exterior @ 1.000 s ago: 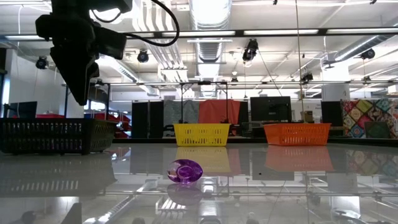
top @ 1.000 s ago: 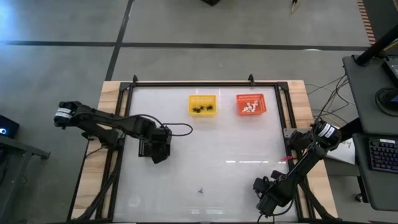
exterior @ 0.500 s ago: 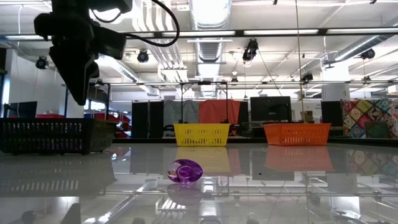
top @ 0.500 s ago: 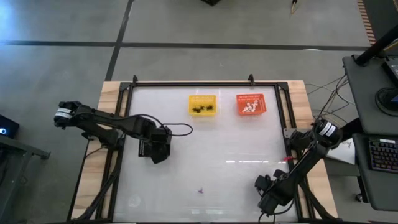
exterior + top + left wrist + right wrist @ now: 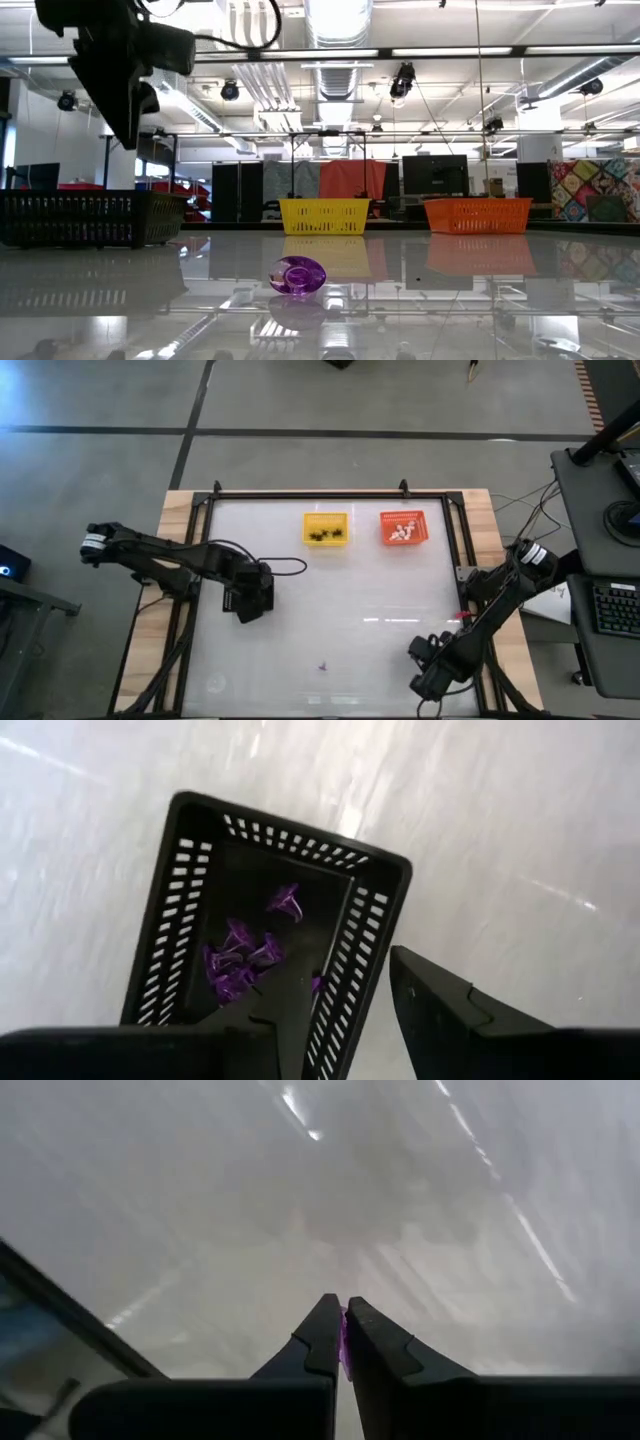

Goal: Sort Halloween decoration
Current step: Put the purple hat toy into the black basket

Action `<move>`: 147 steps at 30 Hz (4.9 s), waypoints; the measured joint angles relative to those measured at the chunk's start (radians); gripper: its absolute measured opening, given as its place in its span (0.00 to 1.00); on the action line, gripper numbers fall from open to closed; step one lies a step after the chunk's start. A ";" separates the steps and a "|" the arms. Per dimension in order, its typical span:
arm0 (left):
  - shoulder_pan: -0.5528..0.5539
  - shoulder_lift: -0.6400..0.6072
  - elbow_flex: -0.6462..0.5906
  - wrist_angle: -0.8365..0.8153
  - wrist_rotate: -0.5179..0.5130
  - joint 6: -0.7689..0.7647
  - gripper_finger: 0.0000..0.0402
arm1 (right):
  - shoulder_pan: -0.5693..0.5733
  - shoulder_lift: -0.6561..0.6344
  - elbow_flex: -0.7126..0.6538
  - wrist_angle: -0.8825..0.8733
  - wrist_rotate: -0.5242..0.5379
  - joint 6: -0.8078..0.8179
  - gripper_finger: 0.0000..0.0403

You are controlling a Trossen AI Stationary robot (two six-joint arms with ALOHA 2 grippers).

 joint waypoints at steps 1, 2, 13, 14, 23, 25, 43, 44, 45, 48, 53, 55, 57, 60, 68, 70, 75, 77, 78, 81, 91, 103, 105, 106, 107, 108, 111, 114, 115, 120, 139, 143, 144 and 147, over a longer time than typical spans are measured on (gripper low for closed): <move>0.000 -0.013 0.000 0.000 -0.004 0.000 0.30 | -0.013 -0.004 0.000 0.016 0.011 -0.002 0.02; 0.000 -0.028 0.000 0.000 -0.011 -0.001 0.30 | -0.027 -0.005 0.000 0.035 0.023 -0.008 0.02; 0.000 -0.171 0.000 0.002 -0.090 -0.025 0.30 | -0.244 -0.005 0.029 0.171 0.108 -0.191 0.02; 0.000 -0.180 0.000 0.002 -0.102 -0.024 0.30 | -0.266 -0.003 0.037 0.175 0.119 -0.208 0.02; 0.000 -0.220 0.000 0.001 -0.172 0.034 0.30 | -0.450 -0.002 0.083 0.340 0.203 -0.361 0.02; 0.000 -0.225 0.000 -0.001 -0.201 0.045 0.30 | -0.488 -0.002 0.084 0.400 0.220 -0.379 0.02; 0.002 -0.323 -0.001 0.038 -0.390 0.190 0.30 | -0.740 0.100 0.161 0.818 0.294 -0.523 0.02; 0.002 -0.327 -0.001 0.039 -0.391 0.193 0.30 | -0.746 0.116 0.183 0.827 0.293 -0.536 0.02; 0.002 -0.331 -0.001 0.042 -0.391 0.195 0.30 | -0.752 0.131 0.205 0.828 0.294 -0.552 0.02; 0.002 -0.341 -0.001 0.044 -0.391 0.196 0.30 | -0.771 0.182 0.275 0.827 0.293 -0.595 0.02; 0.002 -0.347 -0.001 0.044 -0.406 0.196 0.30 | -0.814 0.281 0.392 0.826 0.266 -0.666 0.02; 0.002 -0.349 -0.001 0.043 -0.416 0.194 0.30 | -0.835 0.330 0.443 0.829 0.220 -0.688 0.02; 0.002 -0.350 -0.001 0.043 -0.417 0.185 0.30 | -0.852 0.383 0.496 0.826 0.177 -0.711 0.02; 0.002 -0.350 -0.001 0.040 -0.417 0.178 0.30 | -0.873 0.452 0.568 0.823 0.126 -0.741 0.02; 0.005 -0.354 -0.002 0.035 -0.441 0.154 0.30 | -0.916 0.587 0.730 0.826 -0.062 -0.807 0.02; 0.005 -0.354 -0.002 0.035 -0.441 0.149 0.30 | -0.922 0.625 0.777 0.819 -0.113 -0.815 0.02; 0.005 -0.354 -0.002 0.035 -0.441 0.135 0.30 | -0.932 0.738 0.937 0.718 -0.235 -0.822 0.02; 0.005 -0.355 -0.002 0.029 -0.441 0.134 0.30 | -0.932 0.776 1.005 0.629 -0.246 -0.840 0.04; 0.005 -0.356 -0.002 0.024 -0.441 0.133 0.30 | -0.932 0.792 1.034 0.592 -0.246 -0.856 0.05; 0.005 -0.359 -0.002 0.011 -0.441 0.131 0.30 | -0.932 0.825 1.114 0.502 -0.229 -0.898 0.10; 0.005 -0.372 -0.002 -0.039 -0.391 0.106 0.30 | -0.959 0.809 1.212 0.257 -0.201 -0.998 0.32; -0.027 -0.318 -0.014 -0.027 -0.264 0.122 0.30 | -0.920 0.606 1.235 -0.548 0.065 -1.112 0.33; -0.041 -0.307 -0.014 0.004 -0.240 0.132 0.30 | -0.907 0.563 1.235 -0.626 0.117 -1.081 0.33; -0.048 -0.298 -0.014 0.025 -0.225 0.138 0.30 | -0.902 0.543 1.234 -0.650 0.136 -1.066 0.32; -0.056 -0.287 -0.014 0.047 -0.215 0.146 0.30 | -0.897 0.523 1.234 -0.665 0.150 -1.047 0.32; -0.063 -0.276 -0.014 0.065 -0.204 0.159 0.30 | -0.892 0.502 1.233 -0.682 0.165 -1.026 0.32; -0.092 -0.228 -0.014 0.137 -0.194 0.183 0.30 | -0.880 0.437 1.232 -0.714 0.230 -0.950 0.32; -0.123 -0.170 -0.014 0.209 -0.162 0.210 0.30 | -0.872 0.366 1.229 -0.713 0.282 -0.883 0.32; -0.136 -0.150 -0.014 0.233 -0.152 0.219 0.30 | -0.871 0.347 1.229 -0.712 0.295 -0.862 0.32; -0.199 -0.045 -0.014 0.300 -0.147 0.253 0.30 | -0.870 0.260 1.228 -0.713 0.365 -0.782 0.33; -0.283 0.334 0.049 0.579 -0.020 0.252 0.30 | -0.872 0.185 1.228 -0.713 0.425 -0.872 0.34; -0.298 0.404 0.129 0.585 -0.020 0.258 0.30 | -0.872 0.185 1.228 -0.713 0.425 -0.885 0.34; -0.303 0.422 0.148 0.586 -0.020 0.263 0.30 | -0.872 0.185 1.228 -0.713 0.425 -0.886 0.34; -0.316 0.483 0.197 0.585 -0.018 0.280 0.30 | -0.872 0.184 1.228 -0.713 0.425 -0.886 0.34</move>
